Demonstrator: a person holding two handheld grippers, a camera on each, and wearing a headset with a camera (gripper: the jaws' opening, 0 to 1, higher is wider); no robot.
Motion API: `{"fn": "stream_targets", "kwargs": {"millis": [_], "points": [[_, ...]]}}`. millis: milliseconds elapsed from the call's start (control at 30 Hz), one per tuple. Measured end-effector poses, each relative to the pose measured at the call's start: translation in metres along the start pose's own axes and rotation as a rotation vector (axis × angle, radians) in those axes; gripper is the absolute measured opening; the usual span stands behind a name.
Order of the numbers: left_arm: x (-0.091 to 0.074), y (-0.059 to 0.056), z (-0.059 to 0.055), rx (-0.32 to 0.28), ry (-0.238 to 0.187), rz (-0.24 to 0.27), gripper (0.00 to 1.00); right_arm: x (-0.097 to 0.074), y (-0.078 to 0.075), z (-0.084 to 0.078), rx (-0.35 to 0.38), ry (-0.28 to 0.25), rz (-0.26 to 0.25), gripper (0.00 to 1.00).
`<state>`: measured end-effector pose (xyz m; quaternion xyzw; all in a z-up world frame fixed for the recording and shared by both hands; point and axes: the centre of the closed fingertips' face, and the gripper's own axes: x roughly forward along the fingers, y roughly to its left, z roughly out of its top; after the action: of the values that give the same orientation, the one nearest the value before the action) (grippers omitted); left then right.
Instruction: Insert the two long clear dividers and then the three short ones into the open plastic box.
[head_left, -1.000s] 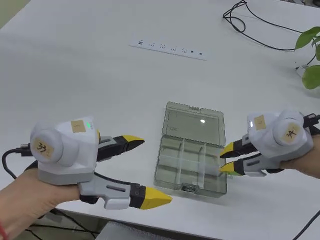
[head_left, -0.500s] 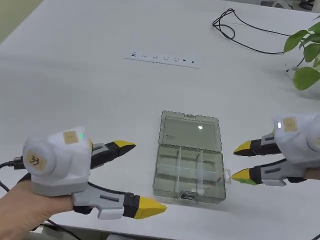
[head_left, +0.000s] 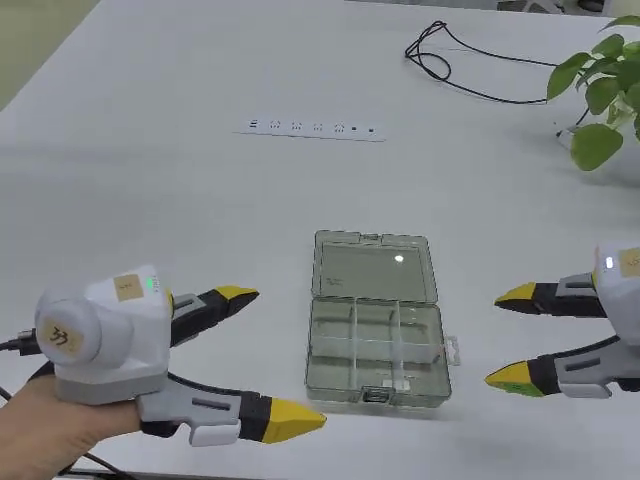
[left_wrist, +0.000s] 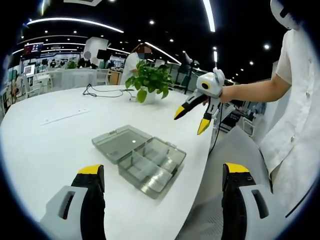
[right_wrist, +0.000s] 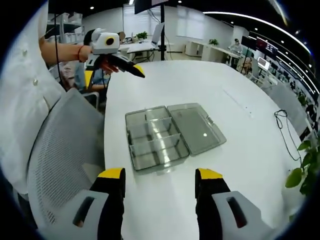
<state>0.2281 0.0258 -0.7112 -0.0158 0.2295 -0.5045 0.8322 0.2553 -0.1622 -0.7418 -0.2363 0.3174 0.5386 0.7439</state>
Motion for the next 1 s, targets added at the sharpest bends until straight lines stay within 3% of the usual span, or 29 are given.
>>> {"fn": "stream_targets", "kwargs": {"millis": [633, 1000], "points": [[0.000, 0.008, -0.021, 0.009, 0.071, 0.021, 1.00, -0.011, 0.020, -0.016, 0.119, -0.111, -0.051, 0.77], [-0.002, 0.007, -0.028, 0.002, 0.086, 0.025, 1.00, -0.010, 0.026, -0.025, 0.143, -0.115, -0.057, 0.85]]}}
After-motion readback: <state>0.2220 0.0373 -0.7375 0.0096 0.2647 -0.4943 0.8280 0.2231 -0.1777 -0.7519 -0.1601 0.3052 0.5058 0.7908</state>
